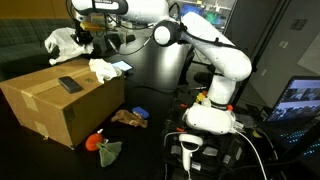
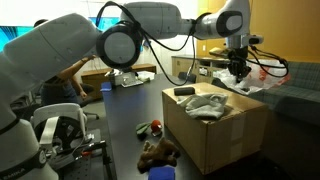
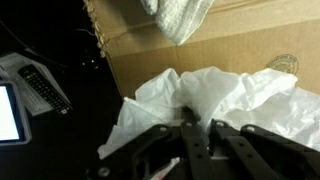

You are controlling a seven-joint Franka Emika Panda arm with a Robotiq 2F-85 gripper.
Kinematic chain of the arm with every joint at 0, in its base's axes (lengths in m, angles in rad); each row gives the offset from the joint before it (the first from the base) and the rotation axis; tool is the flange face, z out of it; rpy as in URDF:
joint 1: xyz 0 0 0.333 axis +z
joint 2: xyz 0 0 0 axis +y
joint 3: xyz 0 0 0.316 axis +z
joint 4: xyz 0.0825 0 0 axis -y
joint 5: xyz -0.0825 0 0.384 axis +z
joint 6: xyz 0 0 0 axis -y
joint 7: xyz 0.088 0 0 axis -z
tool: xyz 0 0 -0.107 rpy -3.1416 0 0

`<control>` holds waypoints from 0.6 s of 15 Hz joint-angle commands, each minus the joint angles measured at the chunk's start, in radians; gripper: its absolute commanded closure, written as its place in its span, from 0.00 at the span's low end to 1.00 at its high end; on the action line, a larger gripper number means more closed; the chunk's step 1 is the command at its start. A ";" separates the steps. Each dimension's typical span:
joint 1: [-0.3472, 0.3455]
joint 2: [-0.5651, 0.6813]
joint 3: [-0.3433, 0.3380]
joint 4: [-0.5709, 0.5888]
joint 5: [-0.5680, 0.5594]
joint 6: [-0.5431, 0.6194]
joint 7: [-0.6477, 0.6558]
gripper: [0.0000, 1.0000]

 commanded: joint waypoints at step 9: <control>0.065 -0.178 0.001 -0.076 -0.015 -0.249 -0.041 0.89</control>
